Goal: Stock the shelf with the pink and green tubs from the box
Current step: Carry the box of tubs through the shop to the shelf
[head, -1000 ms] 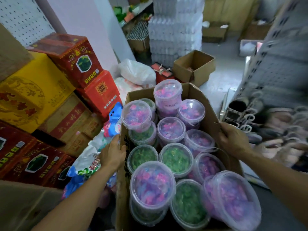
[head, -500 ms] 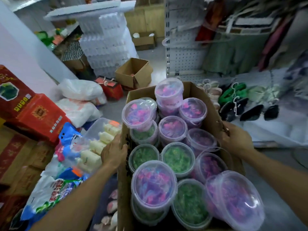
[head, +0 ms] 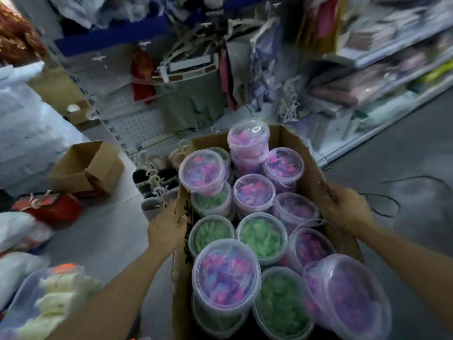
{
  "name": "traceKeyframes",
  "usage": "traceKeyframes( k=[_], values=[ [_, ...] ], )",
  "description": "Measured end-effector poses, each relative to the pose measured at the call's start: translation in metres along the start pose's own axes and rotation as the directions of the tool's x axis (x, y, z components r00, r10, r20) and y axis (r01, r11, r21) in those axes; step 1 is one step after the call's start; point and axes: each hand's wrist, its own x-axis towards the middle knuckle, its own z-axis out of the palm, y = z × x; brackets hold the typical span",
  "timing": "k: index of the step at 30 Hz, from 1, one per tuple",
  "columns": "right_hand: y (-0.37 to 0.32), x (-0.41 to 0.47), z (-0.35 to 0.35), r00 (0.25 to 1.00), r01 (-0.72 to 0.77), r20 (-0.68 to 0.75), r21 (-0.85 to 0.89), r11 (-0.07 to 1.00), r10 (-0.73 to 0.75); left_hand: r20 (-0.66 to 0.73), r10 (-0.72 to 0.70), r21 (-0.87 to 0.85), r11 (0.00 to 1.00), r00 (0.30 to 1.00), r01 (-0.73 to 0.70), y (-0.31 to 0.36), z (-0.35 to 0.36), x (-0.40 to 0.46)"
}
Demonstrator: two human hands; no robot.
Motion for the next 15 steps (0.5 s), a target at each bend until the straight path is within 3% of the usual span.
traceKeyframes(
  k=[7, 15],
  values=[
    [0.093, 0.037, -0.032, 0.970, -0.193, -0.152, -0.024, 0.981, 0.188, 0.078, 0.226, -0.035, 0.974, 0.971, -0.223, 0.122, 0.050, 0.105],
    [0.181, 0.110, -0.070, 0.878, -0.441, -0.243, -0.079, 0.894, 0.412, 0.166, 0.387, -0.097, 0.922, 0.907, -0.375, 0.268, 0.107, 0.213]
  ],
)
